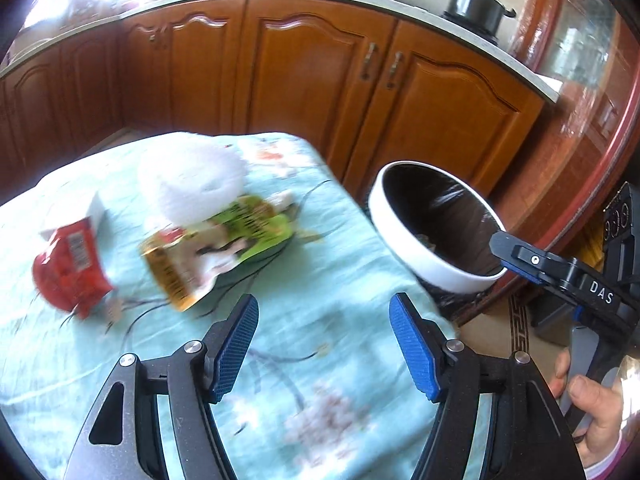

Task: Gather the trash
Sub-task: 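Move both open tools back over the table, then grasp the white foam net with the left tool while the right tool grasps the red bag, then carry the foam net and red bag over the bin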

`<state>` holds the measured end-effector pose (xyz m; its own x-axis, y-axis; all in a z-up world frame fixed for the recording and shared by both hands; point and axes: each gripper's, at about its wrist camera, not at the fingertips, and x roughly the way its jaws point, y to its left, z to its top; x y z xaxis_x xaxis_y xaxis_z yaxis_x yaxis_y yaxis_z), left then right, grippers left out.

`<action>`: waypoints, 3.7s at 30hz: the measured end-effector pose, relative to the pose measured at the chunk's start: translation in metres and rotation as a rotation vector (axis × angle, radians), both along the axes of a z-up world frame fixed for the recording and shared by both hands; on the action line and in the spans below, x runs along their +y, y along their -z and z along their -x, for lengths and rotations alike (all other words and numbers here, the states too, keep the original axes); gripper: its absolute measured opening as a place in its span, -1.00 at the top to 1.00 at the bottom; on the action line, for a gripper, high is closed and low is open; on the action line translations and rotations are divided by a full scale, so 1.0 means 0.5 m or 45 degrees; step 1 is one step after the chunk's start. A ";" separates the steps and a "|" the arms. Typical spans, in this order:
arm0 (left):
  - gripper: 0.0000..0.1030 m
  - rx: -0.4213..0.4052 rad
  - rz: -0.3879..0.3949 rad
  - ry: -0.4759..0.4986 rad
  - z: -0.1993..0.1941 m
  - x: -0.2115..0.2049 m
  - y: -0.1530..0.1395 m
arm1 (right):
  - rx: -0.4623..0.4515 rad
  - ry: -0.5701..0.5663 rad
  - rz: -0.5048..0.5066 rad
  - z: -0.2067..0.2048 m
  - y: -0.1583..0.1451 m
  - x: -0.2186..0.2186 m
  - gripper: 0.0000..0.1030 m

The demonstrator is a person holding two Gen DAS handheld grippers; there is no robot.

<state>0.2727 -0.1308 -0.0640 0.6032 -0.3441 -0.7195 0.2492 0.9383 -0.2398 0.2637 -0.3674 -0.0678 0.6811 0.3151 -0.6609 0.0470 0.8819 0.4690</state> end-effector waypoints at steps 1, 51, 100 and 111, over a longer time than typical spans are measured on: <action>-0.31 0.002 0.005 -0.015 0.010 0.014 0.001 | -0.001 -0.017 -0.006 0.001 0.001 0.016 -0.48; -0.76 -0.007 -0.210 -1.291 0.400 0.661 -0.034 | -0.019 -0.740 0.076 -0.116 0.025 0.627 -0.48; 0.66 -0.133 -0.058 -0.179 0.136 0.180 -0.069 | -0.077 -0.286 0.061 -0.001 -0.050 0.196 0.90; 0.66 -0.133 -0.070 -0.006 0.074 0.051 -0.064 | -0.066 -0.074 0.076 0.030 -0.052 0.035 0.90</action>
